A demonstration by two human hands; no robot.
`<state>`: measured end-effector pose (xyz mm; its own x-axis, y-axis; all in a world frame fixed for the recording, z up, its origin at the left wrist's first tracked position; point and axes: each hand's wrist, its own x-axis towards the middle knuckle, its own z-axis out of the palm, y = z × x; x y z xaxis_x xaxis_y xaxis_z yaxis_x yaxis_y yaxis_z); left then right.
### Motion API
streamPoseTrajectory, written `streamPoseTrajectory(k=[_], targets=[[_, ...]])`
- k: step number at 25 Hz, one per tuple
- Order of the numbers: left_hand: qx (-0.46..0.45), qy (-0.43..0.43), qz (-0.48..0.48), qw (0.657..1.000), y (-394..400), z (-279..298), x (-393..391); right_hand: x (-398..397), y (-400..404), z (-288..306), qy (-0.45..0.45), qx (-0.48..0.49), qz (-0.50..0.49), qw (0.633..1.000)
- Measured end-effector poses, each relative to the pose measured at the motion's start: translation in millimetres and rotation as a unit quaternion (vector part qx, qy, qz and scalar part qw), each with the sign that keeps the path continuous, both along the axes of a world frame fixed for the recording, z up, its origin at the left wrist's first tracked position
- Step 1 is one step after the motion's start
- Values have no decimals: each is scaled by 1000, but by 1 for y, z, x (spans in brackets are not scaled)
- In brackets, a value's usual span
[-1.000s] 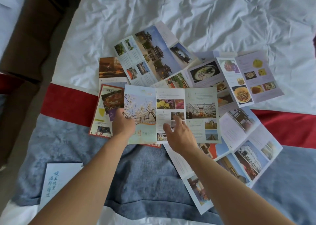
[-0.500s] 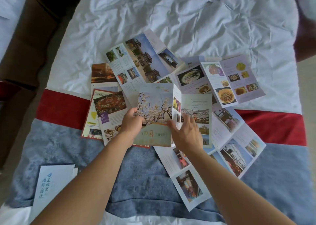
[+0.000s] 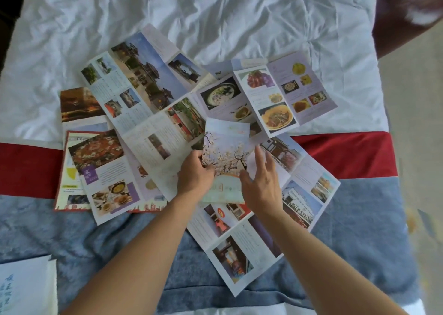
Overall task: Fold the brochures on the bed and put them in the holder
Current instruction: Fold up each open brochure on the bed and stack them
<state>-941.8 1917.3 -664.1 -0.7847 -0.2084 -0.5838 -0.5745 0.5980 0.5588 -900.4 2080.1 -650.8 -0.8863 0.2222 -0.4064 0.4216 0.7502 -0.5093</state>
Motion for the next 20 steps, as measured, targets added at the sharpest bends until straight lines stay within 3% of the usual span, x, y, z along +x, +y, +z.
streamPoseTrajectory(k=[4,8,15,20], targets=[[-105,61,-83,989,17,-9,1,-5,8,-18,-9,5,25,1000],[-143,103,-126,976,20,-13,6,-11,-8,-26,-8,-12,35,999],[-67,73,-61,993,4,-9,-3,-17,-26,-15,24,-5,33,999],[-29,119,-57,991,-11,4,1,-18,-40,5,54,64,79,993]])
